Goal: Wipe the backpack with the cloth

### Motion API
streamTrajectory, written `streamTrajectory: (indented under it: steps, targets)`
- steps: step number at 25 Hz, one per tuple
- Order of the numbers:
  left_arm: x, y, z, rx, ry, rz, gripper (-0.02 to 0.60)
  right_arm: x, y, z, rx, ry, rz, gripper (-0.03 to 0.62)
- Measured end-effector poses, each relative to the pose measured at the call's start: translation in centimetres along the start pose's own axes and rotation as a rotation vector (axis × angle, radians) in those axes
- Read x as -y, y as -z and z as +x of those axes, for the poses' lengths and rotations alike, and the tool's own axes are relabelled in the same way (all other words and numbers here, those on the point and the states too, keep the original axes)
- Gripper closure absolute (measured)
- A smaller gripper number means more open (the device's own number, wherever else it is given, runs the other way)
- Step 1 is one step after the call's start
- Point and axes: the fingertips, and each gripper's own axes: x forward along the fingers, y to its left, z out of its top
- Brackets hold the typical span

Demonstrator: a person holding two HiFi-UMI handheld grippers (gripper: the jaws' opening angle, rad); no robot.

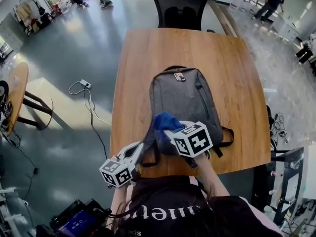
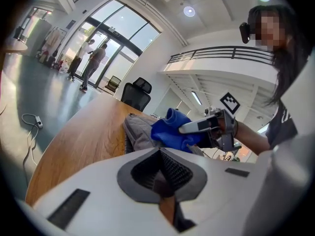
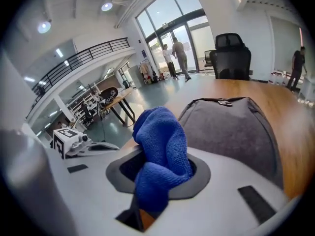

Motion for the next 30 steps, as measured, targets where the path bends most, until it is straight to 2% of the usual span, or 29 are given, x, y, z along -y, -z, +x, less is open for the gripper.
streamTrajectory:
  steps: [3,11,17,21,27,30]
  targets:
    - [0.2,-0.2,0.3,0.0,0.003,-0.003,0.581,3.3,0.5,-2.4,0.035,0.043,0.075,0.482]
    - [1.6,-0.2,1.9,-0.031,0.044,0.008,0.581,12.7,4.0,-8.5,0.049,0.229,0.163,0.481]
    - [1.8,-0.2,2.9,-0.051,0.052,0.011,0.581,18.1,7.2,-12.0,0.096,0.278,0.318,0.482]
    - [1.9,-0.1,3.6,-0.06,0.059,0.015,0.581,21.3,9.9,-13.8,0.076,0.362,0.369,0.484]
    - [2.0,0.0,4.2,-0.074,0.059,0.007,0.581,23.9,11.0,-16.1,0.106,0.416,0.434,0.492]
    - [1.8,-0.1,4.5,-0.073,0.054,0.003,0.581,23.1,8.4,-17.4,0.224,0.331,0.489,0.516]
